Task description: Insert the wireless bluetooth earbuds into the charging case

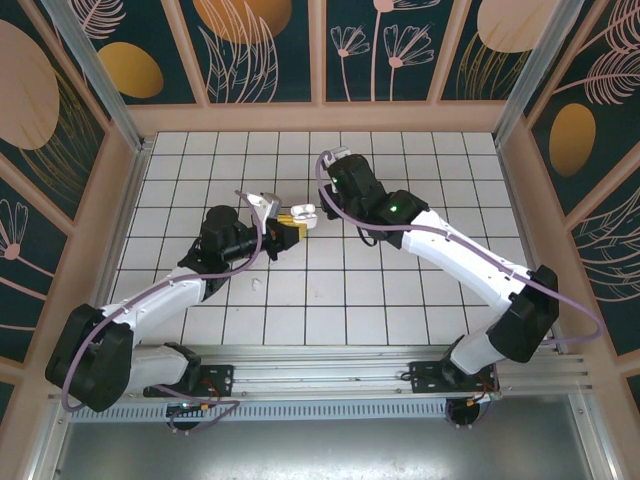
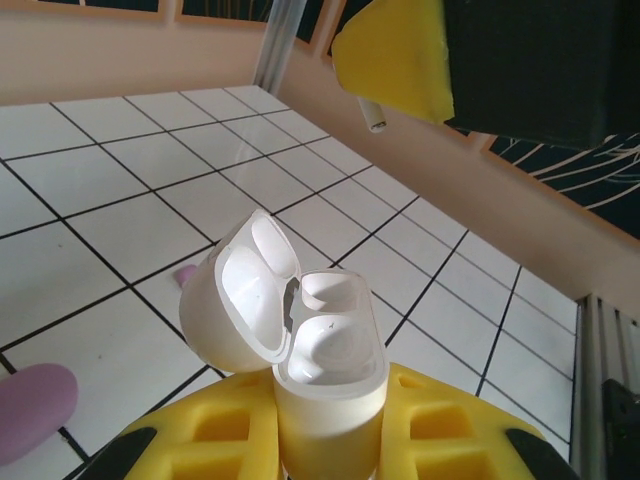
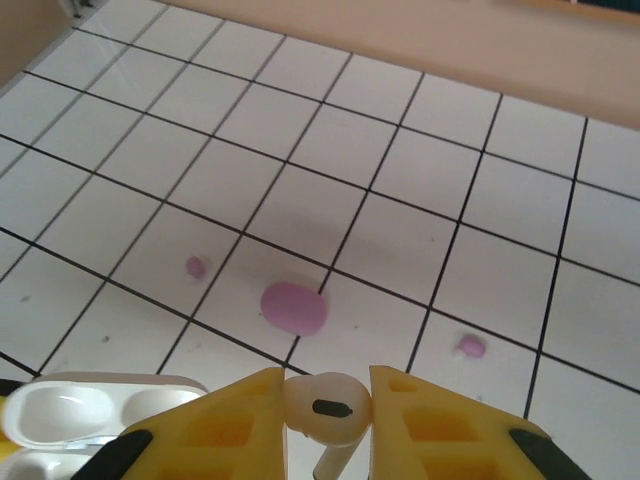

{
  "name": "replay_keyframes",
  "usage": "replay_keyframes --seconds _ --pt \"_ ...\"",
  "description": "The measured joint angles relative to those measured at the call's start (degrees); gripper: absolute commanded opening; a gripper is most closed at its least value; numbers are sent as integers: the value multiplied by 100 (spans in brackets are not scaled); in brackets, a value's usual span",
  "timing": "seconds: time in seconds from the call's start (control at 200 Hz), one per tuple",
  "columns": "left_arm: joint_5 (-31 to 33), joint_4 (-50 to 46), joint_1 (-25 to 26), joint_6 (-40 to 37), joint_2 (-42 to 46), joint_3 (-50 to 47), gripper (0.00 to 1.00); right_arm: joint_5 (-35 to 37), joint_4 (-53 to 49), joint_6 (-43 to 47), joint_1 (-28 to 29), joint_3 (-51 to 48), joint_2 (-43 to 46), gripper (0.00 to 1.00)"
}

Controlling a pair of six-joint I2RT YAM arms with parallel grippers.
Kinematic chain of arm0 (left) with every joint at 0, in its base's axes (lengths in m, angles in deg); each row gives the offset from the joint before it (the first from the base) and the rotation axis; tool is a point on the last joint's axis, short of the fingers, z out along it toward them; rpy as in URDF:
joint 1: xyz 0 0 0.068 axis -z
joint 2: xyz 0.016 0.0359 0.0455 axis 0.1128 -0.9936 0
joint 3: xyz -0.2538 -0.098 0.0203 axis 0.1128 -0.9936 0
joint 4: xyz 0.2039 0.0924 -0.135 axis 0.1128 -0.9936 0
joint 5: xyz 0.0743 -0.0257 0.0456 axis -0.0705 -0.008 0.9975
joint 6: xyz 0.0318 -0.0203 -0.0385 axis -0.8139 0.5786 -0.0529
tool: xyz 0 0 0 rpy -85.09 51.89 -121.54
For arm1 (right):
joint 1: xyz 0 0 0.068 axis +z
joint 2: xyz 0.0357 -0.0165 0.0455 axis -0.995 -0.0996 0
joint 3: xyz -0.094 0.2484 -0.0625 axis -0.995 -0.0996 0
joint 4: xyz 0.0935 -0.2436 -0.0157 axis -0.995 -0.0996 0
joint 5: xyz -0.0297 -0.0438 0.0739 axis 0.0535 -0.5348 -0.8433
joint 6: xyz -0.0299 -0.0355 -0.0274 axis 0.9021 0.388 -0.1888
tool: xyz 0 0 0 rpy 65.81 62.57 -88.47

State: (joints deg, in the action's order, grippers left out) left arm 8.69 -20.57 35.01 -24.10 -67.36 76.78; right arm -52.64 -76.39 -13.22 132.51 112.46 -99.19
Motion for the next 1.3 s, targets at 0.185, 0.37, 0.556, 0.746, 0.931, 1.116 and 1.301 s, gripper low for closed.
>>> replay_keyframes --seconds 0.185,0.37,0.556,0.746,0.931,1.116,1.301 --pt "-94 256 0 350 -20 7 0 -76 367 234 179 -313 149 24" --pt "-138 485 0 645 -20 26 0 -216 435 315 203 -435 177 24" --pt "-140 503 0 796 -20 28 0 -319 485 315 203 -435 177 24" --pt "-140 581 0 901 -20 28 0 -380 496 291 203 -422 177 24" --pt "-157 719 0 999 -22 28 0 -487 503 273 203 -354 175 24" --pt "-214 778 0 1054 -76 28 0 -514 503 273 203 -297 168 24" --pt "-289 785 0 1071 -160 28 0 -535 520 273 210 -201 166 24"
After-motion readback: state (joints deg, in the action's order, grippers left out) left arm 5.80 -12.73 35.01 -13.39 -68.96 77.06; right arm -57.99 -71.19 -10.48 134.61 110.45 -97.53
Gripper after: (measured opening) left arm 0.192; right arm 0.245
